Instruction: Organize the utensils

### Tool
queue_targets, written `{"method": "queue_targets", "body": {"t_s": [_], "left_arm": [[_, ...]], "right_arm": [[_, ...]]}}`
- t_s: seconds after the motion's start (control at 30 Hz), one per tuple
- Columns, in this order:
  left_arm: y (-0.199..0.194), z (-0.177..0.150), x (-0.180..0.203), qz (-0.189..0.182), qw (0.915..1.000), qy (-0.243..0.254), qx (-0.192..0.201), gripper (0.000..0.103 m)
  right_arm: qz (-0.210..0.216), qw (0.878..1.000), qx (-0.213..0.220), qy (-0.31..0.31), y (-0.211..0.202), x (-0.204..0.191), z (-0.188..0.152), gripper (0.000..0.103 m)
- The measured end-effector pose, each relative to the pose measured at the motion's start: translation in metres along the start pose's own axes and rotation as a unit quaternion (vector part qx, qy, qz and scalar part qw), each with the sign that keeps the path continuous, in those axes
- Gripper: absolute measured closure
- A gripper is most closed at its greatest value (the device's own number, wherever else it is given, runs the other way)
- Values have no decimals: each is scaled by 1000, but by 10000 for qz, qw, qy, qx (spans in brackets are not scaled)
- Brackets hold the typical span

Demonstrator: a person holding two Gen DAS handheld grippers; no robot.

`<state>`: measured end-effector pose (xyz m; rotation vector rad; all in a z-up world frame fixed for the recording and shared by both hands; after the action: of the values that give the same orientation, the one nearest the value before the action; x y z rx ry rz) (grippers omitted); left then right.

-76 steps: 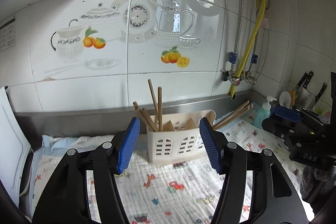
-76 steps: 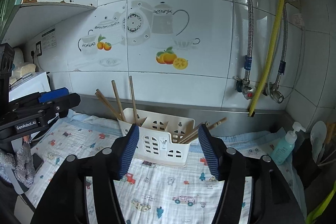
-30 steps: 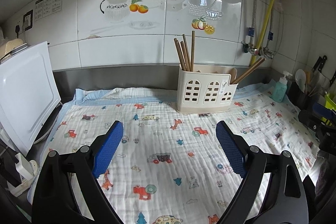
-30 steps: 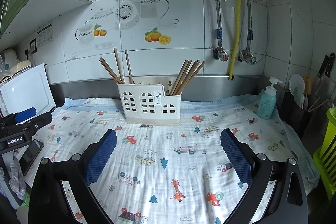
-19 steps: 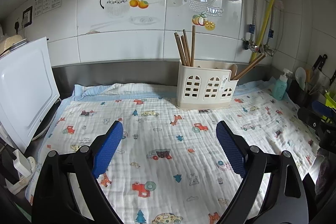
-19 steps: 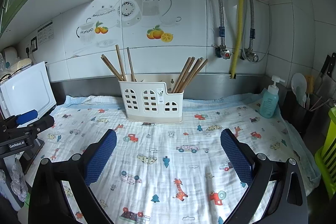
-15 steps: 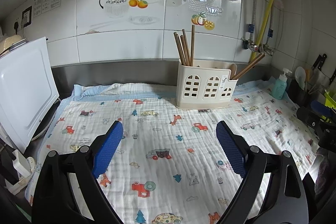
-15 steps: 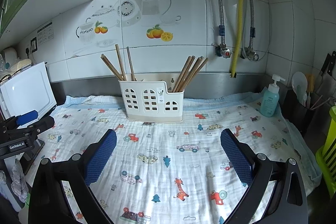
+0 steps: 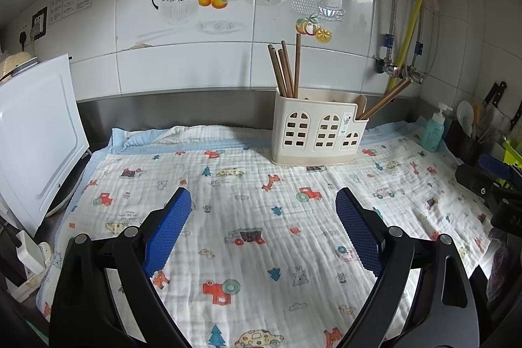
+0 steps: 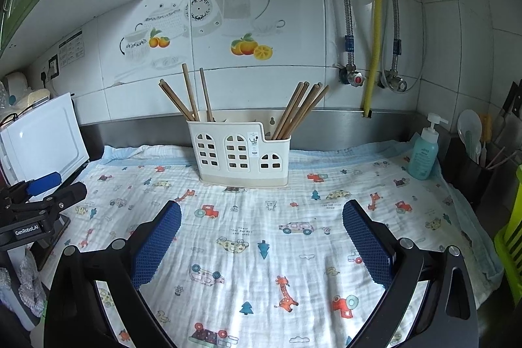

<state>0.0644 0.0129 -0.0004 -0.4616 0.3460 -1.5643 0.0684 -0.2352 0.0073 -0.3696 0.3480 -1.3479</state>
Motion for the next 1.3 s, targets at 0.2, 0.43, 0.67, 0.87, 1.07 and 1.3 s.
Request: {"method": "queue_targets", "body": {"t_s": [0.2,0.43,0.67,0.87,1.07,1.3], "left_arm": [[1,-2,2,-12,10000,36,-27,14],[2,-3,4,-4,10000,53,-50,14],[2,-4,6,-9,10000,85,-50,14],[3,-5,7,-20,9999,76,-74,14],[4,-6,9,-15,9999,112,-89,14],[5,-6,12,-15,9999,139,-98,14]], "right_arm": [[9,10000,-12,32,1,1,-2,7],[6,10000,-65,43,3,3,-5,7],[27,9999,-111,38,6,2,-6,7],[31,9999,-144,26,8,1,-8,7],[54,9998,-179,44,10,1,-10,7],[66,9998,-191,52,11,2,-11,7]]}}
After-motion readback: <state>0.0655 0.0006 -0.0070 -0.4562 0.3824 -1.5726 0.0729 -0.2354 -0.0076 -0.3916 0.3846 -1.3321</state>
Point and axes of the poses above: each gripper's, at about its wrist camera, not at the fingertips, and y roughly the way its jaws point, x to its right, z to its top, the point moved 2 cm from there along y, roughly the way its jaws point, and after that the axes turned 1 degree about x, right-handed, at the moved point
